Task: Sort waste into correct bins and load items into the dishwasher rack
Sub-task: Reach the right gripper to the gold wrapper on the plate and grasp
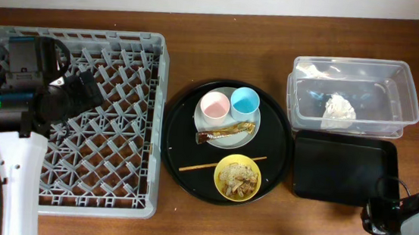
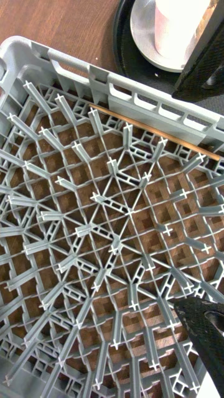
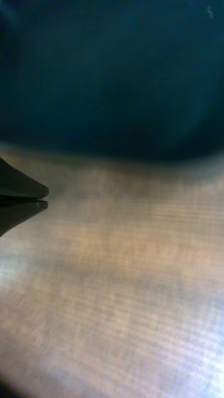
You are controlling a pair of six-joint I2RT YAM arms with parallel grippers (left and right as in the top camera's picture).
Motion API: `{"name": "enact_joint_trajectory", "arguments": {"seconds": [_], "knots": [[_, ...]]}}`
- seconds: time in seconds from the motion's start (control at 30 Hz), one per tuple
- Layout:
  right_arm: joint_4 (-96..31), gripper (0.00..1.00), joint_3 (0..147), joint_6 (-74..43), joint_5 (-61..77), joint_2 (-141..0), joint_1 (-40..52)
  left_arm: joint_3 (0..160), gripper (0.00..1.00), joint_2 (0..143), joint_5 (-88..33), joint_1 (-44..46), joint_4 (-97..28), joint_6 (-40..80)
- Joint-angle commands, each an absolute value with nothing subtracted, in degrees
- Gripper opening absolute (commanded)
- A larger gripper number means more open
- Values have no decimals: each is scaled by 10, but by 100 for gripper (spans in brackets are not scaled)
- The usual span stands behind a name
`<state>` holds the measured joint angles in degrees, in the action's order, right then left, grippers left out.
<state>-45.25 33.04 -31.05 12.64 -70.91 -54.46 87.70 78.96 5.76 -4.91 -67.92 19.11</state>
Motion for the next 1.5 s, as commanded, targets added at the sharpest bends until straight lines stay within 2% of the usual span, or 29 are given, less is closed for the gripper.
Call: {"name": "enact_joint_trajectory", "arguments": {"seconds": [0.0, 0.17, 0.27, 0.33, 0.43, 0.57, 0.67, 0.73, 0.8, 0.83, 0.87, 0.97, 1.0, 1.03, 1.1, 1.17, 1.23, 1.33, 1.47], "knots": [[-447, 4, 328, -274, 161, -706, -548, 880, 99, 781, 54, -51, -679, 197], [-427, 4, 328, -272, 164, -706, -548, 880, 99, 781, 54, -51, -679, 197], [-409, 4, 328, -218, 239, -706, -547, 880, 99, 781, 54, -51, -678, 197], [-403, 4, 328, -214, 243, -706, -547, 880, 99, 781, 54, -51, -678, 197], [-401, 12, 328, -213, 242, -706, -547, 880, 99, 781, 54, -51, -678, 197], [-476, 9, 354, -193, 234, -706, -548, 880, 99, 781, 54, -51, -679, 197], [-610, 9, 465, -157, 234, -695, -547, 880, 99, 781, 54, -51, -678, 197], [-691, 16, 556, -110, 241, -689, -538, 880, 99, 781, 54, -51, -679, 197], [-753, 30, 665, -62, 249, -689, -449, 880, 99, 781, 54, -51, -678, 197], [-759, 39, 696, -51, 250, -689, -374, 880, 99, 781, 54, -51, -679, 197], [-756, 43, 710, -40, 251, -689, -291, 880, 99, 781, 54, -51, -679, 197], [-692, 47, 712, -15, 246, -703, -2, 880, 99, 781, 54, -51, -678, 197], [-662, 48, 712, -24, 245, -713, 68, 880, 99, 781, 54, -51, -679, 197], [-614, 76, 712, -85, 218, -731, 151, 880, 99, 781, 54, -51, -679, 197], [-531, 76, 712, -322, 88, -784, 272, 880, 99, 781, 54, -51, -678, 197], [-483, 74, 712, -479, 5, -849, 335, 880, 99, 781, 54, -51, -678, 197], [-444, 69, 712, -569, -5, -911, 356, 880, 99, 781, 53, -51, -679, 197], [-405, 56, 712, -686, -5, -1008, 359, 880, 99, 781, 54, -51, -679, 197], [-344, 57, 712, -708, -6, -1057, 359, 880, 99, 781, 54, -51, -678, 197]]}}
